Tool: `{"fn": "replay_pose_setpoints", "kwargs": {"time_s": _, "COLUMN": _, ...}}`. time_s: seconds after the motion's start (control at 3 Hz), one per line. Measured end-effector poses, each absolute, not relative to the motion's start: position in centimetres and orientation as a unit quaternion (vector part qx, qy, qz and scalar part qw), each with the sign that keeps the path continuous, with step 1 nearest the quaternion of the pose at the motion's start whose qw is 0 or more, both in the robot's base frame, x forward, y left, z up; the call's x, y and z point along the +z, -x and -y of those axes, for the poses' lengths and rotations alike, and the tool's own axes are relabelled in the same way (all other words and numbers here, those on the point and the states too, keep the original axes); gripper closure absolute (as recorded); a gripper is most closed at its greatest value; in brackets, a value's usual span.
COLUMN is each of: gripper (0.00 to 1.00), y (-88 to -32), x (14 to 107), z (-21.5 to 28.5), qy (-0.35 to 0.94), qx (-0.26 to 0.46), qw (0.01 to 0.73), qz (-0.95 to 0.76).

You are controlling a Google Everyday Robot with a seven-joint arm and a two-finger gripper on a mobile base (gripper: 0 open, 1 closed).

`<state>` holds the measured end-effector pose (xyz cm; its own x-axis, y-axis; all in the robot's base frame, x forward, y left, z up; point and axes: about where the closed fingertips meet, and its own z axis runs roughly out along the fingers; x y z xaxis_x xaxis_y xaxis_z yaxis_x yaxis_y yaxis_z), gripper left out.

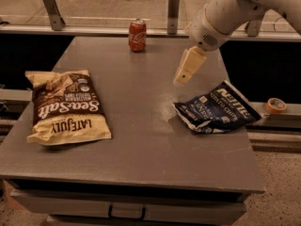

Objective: Move coke can near brown chip bag

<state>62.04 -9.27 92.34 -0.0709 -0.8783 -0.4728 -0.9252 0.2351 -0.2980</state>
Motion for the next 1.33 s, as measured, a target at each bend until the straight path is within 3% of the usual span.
{"fn": "replay_pose_setpoints", "kwargs": {"time_s": 0.67, "gripper": 0.00, "y": -63.7, "x": 92.1, "z": 8.4, "qy": 0.593, "qx": 0.045, "qw": 0.315, "qz": -0.740}}
{"fn": "replay_pose_setpoints", "kwargs": {"time_s": 1.33, "gripper": 0.00, "y": -74.4, "x": 91.4, "z": 1.8, "qy": 0.527, "qx": 0.101, "qw": 0.402, "qz": -0.742}}
